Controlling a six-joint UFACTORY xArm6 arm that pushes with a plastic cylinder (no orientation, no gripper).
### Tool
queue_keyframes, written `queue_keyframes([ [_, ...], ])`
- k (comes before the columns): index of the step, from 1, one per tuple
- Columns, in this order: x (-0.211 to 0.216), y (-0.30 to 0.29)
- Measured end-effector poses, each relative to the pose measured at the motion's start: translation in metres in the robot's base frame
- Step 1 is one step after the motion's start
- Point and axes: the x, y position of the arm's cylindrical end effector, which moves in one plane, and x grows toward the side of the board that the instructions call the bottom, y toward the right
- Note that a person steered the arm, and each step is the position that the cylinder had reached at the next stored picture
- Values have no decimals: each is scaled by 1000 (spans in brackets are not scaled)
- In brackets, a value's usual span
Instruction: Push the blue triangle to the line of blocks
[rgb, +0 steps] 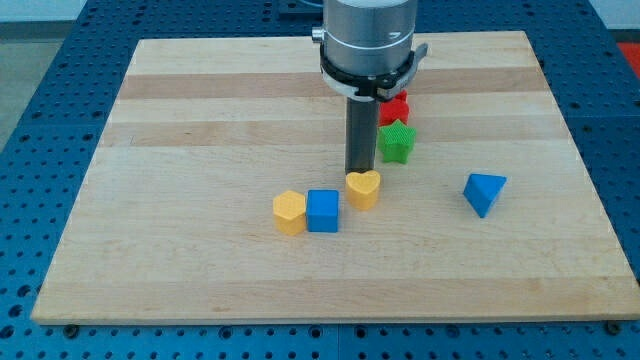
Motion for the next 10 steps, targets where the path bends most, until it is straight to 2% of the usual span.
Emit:
queue_keyframes([
  [3,29,0],
  [5,7,10],
  [10,1,146],
])
